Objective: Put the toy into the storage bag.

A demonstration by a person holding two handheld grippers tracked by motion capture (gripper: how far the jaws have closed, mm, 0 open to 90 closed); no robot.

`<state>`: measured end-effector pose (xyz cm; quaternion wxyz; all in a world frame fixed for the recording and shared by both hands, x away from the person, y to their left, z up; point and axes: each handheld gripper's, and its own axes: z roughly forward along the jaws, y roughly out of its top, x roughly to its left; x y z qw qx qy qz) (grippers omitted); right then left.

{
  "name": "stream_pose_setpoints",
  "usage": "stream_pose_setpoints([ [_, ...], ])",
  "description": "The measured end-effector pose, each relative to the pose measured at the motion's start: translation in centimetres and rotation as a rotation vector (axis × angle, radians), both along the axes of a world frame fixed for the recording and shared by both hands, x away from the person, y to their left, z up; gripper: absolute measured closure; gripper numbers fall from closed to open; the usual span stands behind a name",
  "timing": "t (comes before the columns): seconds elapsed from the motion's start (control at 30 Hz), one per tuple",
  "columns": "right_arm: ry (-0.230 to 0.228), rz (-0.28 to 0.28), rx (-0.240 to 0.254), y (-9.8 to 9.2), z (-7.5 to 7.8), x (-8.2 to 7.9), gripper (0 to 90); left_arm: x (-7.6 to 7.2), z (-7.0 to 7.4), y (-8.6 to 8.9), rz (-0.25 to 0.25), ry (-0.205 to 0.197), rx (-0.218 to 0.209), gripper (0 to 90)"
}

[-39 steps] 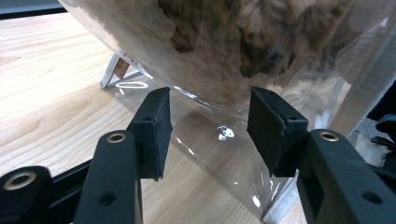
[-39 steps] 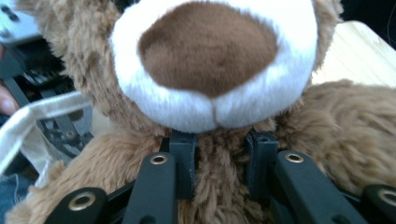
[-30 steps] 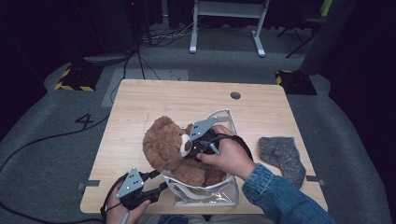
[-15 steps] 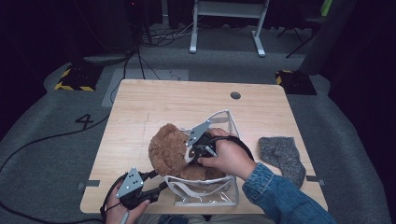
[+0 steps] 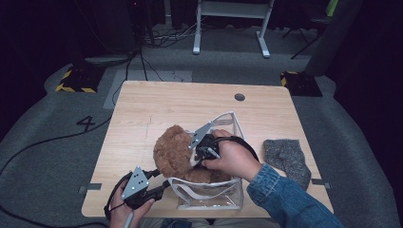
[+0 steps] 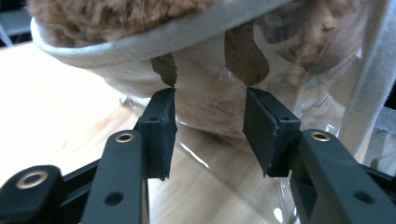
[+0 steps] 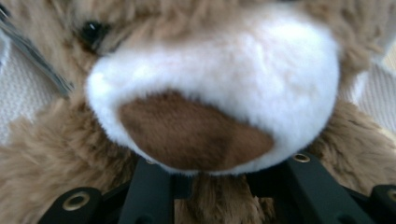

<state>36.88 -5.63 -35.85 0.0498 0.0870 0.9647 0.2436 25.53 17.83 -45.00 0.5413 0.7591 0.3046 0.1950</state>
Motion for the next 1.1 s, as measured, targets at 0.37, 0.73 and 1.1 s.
stream_pose_setpoints([
  [0.37, 0.059, -0.046, -0.143, -1.3, -0.9, 0.0, 69.1, 0.0, 0.3, -0.2, -0.003, -0.024, -0.028, 55.8],
  [0.73, 0.063, -0.030, -0.144, -0.3, -2.6, 0.4, 67.4, -0.1, -0.4, 0.4, 0.004, 0.016, -0.029, 53.4],
  [1.1, 0.034, -0.052, 0.113, -1.7, 0.4, 0.4, 48.1, -0.2, -0.6, 0.8, 0.012, 0.028, -0.043, 49.6],
])
